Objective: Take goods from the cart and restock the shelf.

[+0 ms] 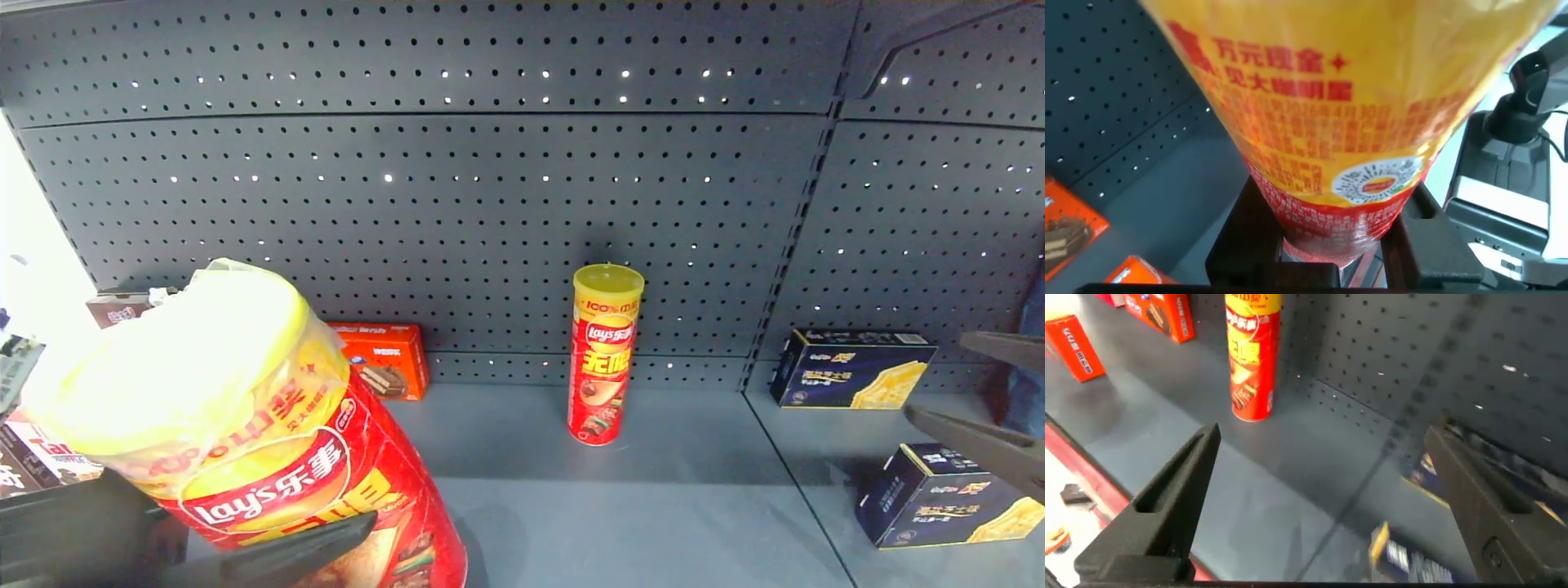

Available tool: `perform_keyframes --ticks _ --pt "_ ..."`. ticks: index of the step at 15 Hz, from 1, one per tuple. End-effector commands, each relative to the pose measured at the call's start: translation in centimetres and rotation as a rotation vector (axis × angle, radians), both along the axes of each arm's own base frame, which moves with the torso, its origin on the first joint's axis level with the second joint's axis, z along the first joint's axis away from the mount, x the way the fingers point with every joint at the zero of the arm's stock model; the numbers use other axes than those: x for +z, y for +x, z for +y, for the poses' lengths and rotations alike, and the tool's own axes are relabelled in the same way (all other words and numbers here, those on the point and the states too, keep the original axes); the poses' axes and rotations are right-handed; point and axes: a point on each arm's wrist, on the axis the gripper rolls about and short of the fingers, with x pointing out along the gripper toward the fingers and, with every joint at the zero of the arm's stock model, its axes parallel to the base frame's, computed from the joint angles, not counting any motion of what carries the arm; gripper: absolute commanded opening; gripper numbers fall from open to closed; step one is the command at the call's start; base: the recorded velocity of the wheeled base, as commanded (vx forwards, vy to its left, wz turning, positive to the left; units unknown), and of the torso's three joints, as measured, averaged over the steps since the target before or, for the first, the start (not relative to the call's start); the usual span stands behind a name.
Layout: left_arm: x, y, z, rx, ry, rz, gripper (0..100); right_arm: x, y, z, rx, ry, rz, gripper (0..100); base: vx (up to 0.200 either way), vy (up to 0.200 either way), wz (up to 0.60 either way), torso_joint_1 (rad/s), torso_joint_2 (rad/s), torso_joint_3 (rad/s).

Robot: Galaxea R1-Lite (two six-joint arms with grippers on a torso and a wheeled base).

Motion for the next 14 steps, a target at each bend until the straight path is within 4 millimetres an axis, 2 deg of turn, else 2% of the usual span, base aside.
perform_keyframes --ticks 1,6,8,9,10,14 --pt "0.2 1.3 -0.8 -0.008 0.006 0.024 0 -0.1 5.6 2.2 0.065 -0.021 0.093 100 0.0 0.0 0.0 0.0 0.0 0.0" --pt "0.4 3.5 -2.2 -0.065 0.005 0.085 0 -0.4 10.9 5.0 0.113 -0.028 0.102 100 0.0 0.0 0.0 0.0 0.0 0.0" --pt "1.4 4.3 -2.6 -0.063 -0.007 0.067 0 -1.1 13.1 5.7 0.117 -0.02 0.076 100 0.0 0.0 0.0 0.0 0.0 0.0" --pt "1.7 4.5 -2.7 -0.061 -0.011 0.061 0 -1.2 13.5 5.8 0.116 -0.019 0.07 100 0.0 0.0 0.0 0.0 0.0 0.0" --pt "1.7 4.6 -2.6 -0.055 -0.012 0.061 0 -2.0 14.7 6.3 0.119 -0.021 0.077 100 0.0 0.0 0.0 0.0 0.0 0.0" --pt "1.5 4.9 -2.6 -0.047 -0.008 0.071 0 -3.1 15.7 7.6 0.162 -0.028 0.097 100 0.0 0.0 0.0 0.0 0.0 0.0"
